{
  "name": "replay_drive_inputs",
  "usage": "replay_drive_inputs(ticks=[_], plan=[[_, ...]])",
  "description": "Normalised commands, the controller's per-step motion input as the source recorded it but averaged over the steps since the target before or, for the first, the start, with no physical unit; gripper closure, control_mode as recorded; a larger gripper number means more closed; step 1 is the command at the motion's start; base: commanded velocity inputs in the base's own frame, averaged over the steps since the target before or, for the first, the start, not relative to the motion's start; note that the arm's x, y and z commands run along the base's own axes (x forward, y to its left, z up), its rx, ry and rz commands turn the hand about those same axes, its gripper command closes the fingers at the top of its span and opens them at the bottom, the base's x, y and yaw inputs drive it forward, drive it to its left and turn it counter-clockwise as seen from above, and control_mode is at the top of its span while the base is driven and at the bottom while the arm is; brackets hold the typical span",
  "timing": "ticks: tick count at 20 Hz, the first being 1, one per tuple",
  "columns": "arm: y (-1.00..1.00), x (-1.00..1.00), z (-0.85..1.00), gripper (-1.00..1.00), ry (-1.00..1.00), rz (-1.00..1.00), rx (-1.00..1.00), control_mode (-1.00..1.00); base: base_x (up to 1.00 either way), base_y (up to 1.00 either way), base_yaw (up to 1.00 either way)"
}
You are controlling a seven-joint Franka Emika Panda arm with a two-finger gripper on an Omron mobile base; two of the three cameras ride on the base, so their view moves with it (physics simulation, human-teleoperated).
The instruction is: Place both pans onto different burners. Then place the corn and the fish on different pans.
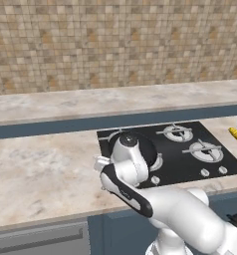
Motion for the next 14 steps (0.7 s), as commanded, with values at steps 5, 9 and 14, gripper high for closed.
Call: replay_drive_inputs(ticks=[5, 9, 14], plan=[[-0.4, 0.0, -0.35, 1.0, 0.05, -0.02, -0.02, -1.0, 0.0, 0.0, 0.0], [-0.28, 0.22, -0.34, 1.0, 0.06, 0.0, -0.03, -1.0, 0.0, 0.0, 0.0], [-0.21, 0.52, -0.23, 1.0, 0.09, 0.0, -0.01, -1.0, 0.0, 0.0, 0.0]])
